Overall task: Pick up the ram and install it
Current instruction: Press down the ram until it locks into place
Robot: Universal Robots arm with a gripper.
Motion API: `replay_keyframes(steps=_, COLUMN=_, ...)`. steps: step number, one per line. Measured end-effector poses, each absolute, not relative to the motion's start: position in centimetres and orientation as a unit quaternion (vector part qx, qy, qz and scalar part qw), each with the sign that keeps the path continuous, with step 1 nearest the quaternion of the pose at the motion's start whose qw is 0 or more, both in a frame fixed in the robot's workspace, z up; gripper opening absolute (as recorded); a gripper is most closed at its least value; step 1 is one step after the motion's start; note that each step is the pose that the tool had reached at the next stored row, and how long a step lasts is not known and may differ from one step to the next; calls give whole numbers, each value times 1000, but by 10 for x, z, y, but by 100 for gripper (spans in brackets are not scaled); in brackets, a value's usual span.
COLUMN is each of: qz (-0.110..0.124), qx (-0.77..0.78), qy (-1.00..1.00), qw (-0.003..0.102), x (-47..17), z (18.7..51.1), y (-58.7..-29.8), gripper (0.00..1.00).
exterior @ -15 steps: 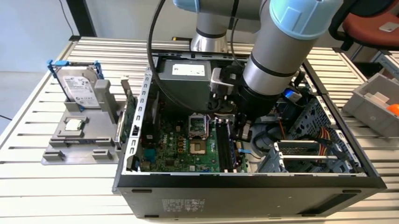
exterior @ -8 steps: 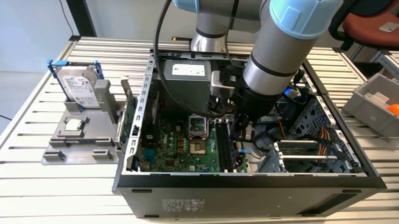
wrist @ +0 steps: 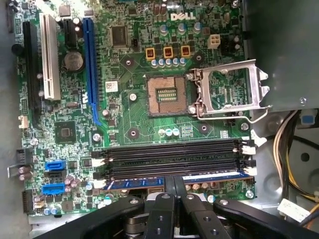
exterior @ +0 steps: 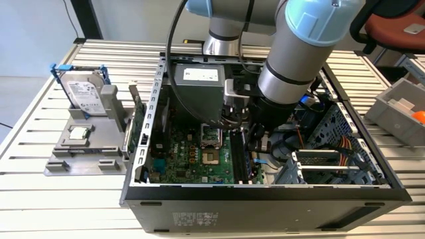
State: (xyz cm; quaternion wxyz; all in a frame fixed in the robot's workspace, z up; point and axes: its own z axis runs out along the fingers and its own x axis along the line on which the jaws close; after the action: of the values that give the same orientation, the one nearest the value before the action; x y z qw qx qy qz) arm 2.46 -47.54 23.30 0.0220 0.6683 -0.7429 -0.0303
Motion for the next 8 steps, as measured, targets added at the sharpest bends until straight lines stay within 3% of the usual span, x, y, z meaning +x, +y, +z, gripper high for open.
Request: replay_keyframes(steps=8, qz=-30, qx=669, qy=-742, qw=22, x=25, z=226, y=-475, gripper=0)
